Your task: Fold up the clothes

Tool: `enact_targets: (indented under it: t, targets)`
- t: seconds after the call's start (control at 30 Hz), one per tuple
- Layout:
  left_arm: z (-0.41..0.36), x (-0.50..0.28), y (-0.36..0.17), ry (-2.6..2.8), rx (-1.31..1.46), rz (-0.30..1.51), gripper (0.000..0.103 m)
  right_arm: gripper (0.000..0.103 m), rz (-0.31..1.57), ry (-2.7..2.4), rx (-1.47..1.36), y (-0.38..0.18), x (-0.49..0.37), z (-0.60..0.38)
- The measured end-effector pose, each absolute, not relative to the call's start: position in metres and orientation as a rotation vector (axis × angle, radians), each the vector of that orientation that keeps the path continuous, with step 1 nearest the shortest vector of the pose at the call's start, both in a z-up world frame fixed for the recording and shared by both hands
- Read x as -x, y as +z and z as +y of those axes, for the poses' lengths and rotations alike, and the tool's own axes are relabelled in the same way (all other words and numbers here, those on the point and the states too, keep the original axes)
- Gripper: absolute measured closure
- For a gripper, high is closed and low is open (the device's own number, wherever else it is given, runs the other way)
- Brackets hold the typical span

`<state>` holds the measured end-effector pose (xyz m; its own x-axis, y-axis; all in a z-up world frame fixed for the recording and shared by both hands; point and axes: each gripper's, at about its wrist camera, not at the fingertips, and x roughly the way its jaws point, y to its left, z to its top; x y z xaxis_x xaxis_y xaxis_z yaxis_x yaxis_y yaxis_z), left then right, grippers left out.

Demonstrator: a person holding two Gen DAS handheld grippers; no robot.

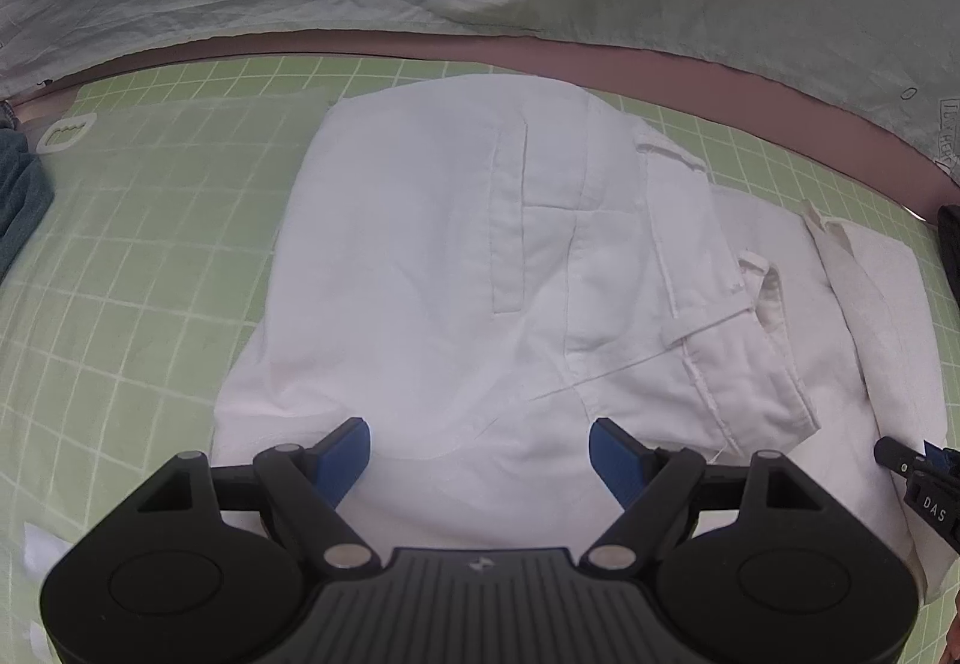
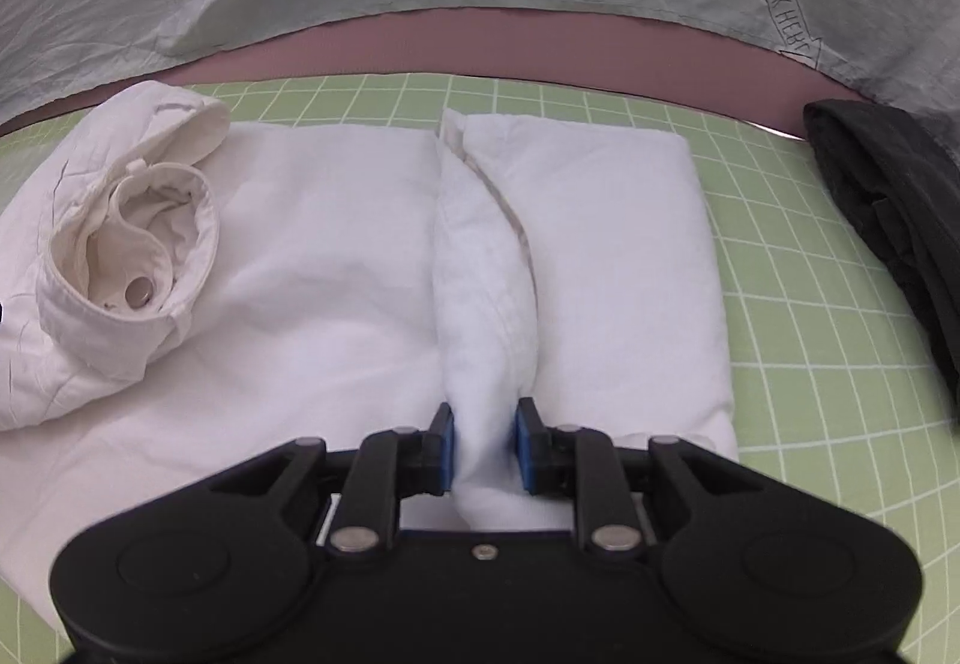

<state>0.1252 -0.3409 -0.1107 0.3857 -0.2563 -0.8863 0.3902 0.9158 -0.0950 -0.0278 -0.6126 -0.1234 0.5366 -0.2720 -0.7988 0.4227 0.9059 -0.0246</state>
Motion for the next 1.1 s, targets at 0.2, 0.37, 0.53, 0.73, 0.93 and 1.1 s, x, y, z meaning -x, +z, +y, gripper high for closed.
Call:
enact_targets:
  t: [0.2,0.37,0.53,0.73,0.93,1.1]
  targets:
    - [-0.336,-0.128,-0.109,-0.395,-0.128,1.085,0.022,0.083,0.807,-0.383,-0.150,-0.083,0.024,-0.597]
    - [-0.333,-0.129,-0.112,-0.389,-0.123,1.092,0.022,0.080,0.910,-0.326,-0.140,-0.119,0.013,-0.566]
    - [-0.330,-0.125,-0.110,-0.393,-0.135,1.083,0.022,0.053,0.865,-0.346,-0.277,-0.116,0.026,-0.571]
    - [-0.324,-0.125,-0.109,-0.384,-0.143,1.075,0.022,0.035,0.687,-0.483,-0.347,-0.077,0.058,-0.607]
    - [-0.319,-0.125,-0.107,-0.372,-0.141,1.073,0.022,0.042,0.792,-0.652,-0.232,-0.107,0.070,-0.636]
    - [-0.317,-0.121,-0.107,-0.366,-0.150,1.070,0.022,0.042,0.845,-0.633,-0.232,-0.125,0.076,-0.618]
